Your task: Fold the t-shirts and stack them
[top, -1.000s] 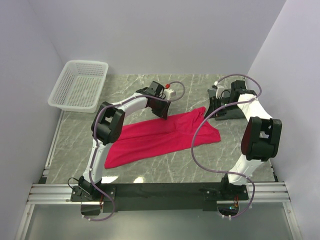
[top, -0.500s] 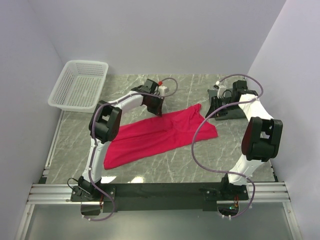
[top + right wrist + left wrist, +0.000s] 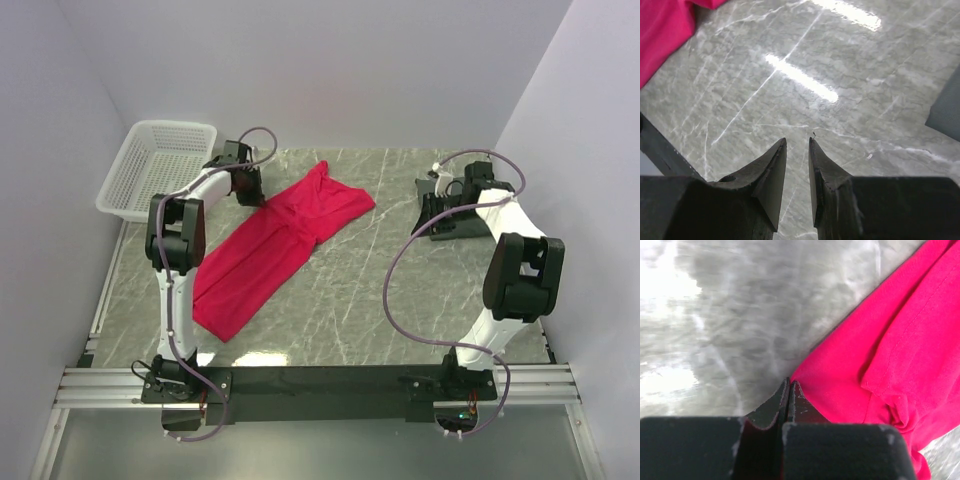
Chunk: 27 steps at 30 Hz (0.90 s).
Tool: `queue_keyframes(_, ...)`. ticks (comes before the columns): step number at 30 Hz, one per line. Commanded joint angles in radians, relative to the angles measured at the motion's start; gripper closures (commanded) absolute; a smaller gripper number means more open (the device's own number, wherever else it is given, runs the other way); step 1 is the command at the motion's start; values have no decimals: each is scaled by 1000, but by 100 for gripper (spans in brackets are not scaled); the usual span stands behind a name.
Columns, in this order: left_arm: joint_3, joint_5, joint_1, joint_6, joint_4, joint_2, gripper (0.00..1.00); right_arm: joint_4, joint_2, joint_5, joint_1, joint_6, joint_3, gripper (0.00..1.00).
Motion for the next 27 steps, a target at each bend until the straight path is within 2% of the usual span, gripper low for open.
queue_keyframes(1,8,-67,3,-37,-26,-15,99,64,37,62,30,68,27,68)
queue_keyframes(3,33,-36,3,-35,-33,-18,93,87,74,79,75,146,56,65)
queue_keyframes(5,28,-13,3,-38,-20,-48,75,116,141,106,119,212,133,62)
queue_keyframes(7,13,-7,3,-43,19,-112,63,132,224,132,136,323,237,57)
queue_keyframes(12,1,-15,3,-27,75,-266,54,158,408,206,247,549,456,53)
queue_keyframes(15,-30,-55,3,-9,104,-392,53,208,477,299,274,694,518,52)
queue_keyframes(16,-66,-70,3,-3,115,-465,47,230,492,289,274,716,527,52)
queue_keyframes(18,-117,-153,3,0,150,-546,47,257,532,260,277,784,546,52)
queue_keyframes(21,-263,-266,5,8,232,-726,29,271,569,276,287,829,572,52)
queue_keyframes(22,-331,-291,6,0,248,-808,17,285,574,289,290,840,572,52)
queue_keyframes(24,-395,-335,11,-16,285,-884,7,294,583,293,294,867,564,52)
queue_keyframes(27,-496,-320,23,-46,288,-998,5,293,592,324,299,895,558,52)
